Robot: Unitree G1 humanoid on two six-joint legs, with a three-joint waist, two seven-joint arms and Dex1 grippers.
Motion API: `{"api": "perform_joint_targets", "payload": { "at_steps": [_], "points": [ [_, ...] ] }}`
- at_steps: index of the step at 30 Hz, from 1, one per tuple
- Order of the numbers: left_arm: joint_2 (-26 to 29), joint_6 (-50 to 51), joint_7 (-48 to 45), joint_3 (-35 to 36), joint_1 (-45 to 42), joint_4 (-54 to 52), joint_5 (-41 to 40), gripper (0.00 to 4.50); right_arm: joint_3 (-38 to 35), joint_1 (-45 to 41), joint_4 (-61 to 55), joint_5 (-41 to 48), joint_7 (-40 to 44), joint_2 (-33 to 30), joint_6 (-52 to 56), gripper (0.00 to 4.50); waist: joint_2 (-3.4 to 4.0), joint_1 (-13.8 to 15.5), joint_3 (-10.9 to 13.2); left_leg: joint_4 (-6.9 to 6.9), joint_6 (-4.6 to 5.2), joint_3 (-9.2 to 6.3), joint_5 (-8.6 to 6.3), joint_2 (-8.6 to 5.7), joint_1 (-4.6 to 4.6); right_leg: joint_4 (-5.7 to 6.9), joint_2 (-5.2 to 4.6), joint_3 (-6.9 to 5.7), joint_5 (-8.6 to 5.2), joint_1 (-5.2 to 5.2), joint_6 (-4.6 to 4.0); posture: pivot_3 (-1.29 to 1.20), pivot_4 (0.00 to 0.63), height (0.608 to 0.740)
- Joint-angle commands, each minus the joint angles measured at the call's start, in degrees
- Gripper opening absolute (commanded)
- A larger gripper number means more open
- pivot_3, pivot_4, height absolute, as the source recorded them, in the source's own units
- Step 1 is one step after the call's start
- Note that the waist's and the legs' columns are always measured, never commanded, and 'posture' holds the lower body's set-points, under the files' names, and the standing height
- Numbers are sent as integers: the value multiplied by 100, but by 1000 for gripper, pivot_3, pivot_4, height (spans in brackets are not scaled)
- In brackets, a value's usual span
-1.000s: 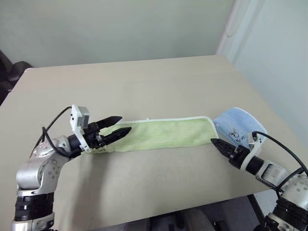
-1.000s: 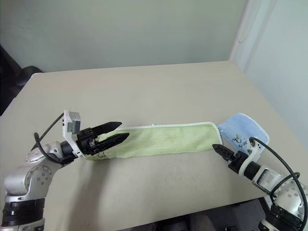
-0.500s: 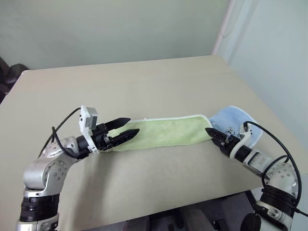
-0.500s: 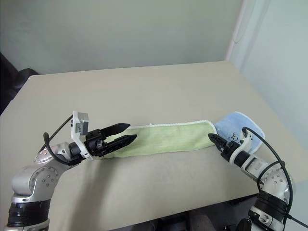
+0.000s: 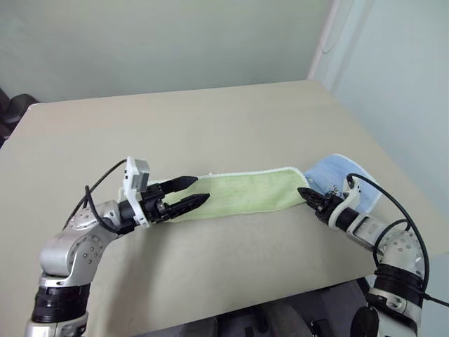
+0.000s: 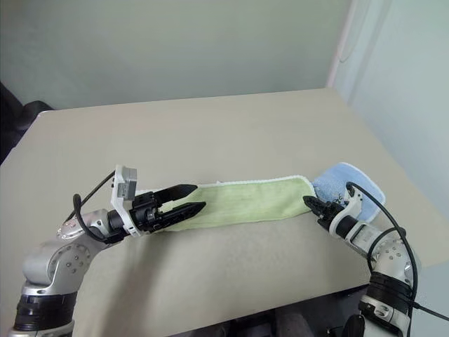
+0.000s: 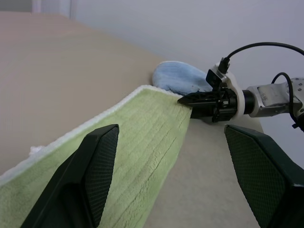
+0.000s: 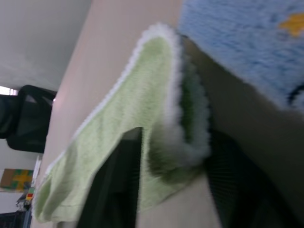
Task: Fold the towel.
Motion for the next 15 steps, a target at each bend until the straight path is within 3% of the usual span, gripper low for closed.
{"api": "perform_joint_targets", "payload": {
  "at_steps": [1, 3, 7, 15],
  "points": [
    [24, -150, -47, 13, -28, -152, 26, 3842, -117, -22, -37, 92, -162, -93, -115, 676, -10, 2, -6, 1, 0, 0, 0, 1, 0, 0, 0, 0, 0, 1, 0, 0, 150, 740],
    [17, -167, -55, 10, -23, -143, 41, 3842, -163, -40, -136, 208, -209, -111, -96, 41, -12, 5, -7, 7, -1, 0, 0, -2, -2, -4, -3, 0, 0, 6, 0, 0, 150, 740],
    [10, -211, -71, 2, -29, -96, 89, 3842, 1, 95, -650, 429, 95, -403, -30, 41, 2, 56, 2, 10, -1, 0, -2, -14, -11, -8, -17, 2, -3, 5, 4, 0, 150, 740],
    [-18, -245, -124, -36, -72, -9, 182, 3842, 148, -41, -1194, 664, 750, -1654, -95, 41, 9, 112, 4, -5, 3, 0, -11, -8, -12, -1, -13, 0, -3, 0, 5, 0, 150, 740]
  ]
}}
